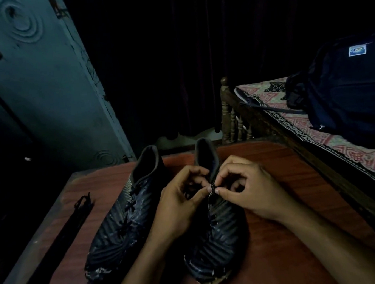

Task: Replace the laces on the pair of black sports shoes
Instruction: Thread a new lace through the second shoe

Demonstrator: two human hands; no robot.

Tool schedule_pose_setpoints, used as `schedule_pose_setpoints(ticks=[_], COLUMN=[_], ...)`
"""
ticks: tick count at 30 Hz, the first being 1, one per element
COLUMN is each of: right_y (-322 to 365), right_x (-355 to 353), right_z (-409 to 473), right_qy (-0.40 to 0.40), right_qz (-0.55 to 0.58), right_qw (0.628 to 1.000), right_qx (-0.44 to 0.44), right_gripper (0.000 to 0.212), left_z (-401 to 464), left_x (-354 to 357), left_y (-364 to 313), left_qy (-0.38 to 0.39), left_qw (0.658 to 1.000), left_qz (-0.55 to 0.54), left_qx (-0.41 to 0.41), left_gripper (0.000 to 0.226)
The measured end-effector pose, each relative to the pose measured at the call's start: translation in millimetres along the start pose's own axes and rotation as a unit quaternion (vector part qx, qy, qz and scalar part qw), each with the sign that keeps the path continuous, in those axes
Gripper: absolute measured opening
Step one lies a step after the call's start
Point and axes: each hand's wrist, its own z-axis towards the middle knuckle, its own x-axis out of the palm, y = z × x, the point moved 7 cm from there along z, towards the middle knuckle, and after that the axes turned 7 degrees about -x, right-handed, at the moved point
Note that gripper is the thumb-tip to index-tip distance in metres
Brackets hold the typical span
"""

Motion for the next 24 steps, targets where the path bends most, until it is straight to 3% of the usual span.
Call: schedule_pose_setpoints(ticks=[6, 12, 15, 19, 21, 24], right_y=[-0.6, -11.0, -10.4, -12.9, -18.1, -14.4], right_x=[-4.6, -18.7, -27.4, -30.2, -30.4, -32.0], right_z=[-0.8, 2.6, 3.5, 2.8, 0.2, 0.1], right_qy=[-0.026, -0.128, -0.187, -0.21, -0.218, -0.122], right_qz=[-0.003, 0.196, 0.284, 0.31, 0.277, 0.03], right_qw=[1.0, 0.971, 0.937, 0.921, 0.927, 0.988], right_qx=[-0.015, 0.055, 0.079, 0.108, 0.131, 0.087], right_gripper=[0.006, 0.02, 0.012, 0.009, 0.017, 0.014], left_z=[-2.3, -8.5, -5.3, -4.9, -4.7, -2.9], left_x=[1.0, -15.8, -16.4, -12.7, -15.0, -16.1], left_y=[-7.7, -18.1, -12.2, -8.9, -8.0, -1.6], left_qy=[0.032, -0.091, -0.09, -0.073, -0.083, -0.099], left_qw=[0.999, 0.99, 0.992, 0.995, 0.995, 0.994], left_qz=[-0.005, 0.054, 0.053, 0.026, -0.004, -0.047], left_qx=[0.015, 0.088, 0.077, 0.056, 0.05, 0.027], left_gripper=[0.026, 0.032, 0.036, 0.034, 0.034, 0.037])
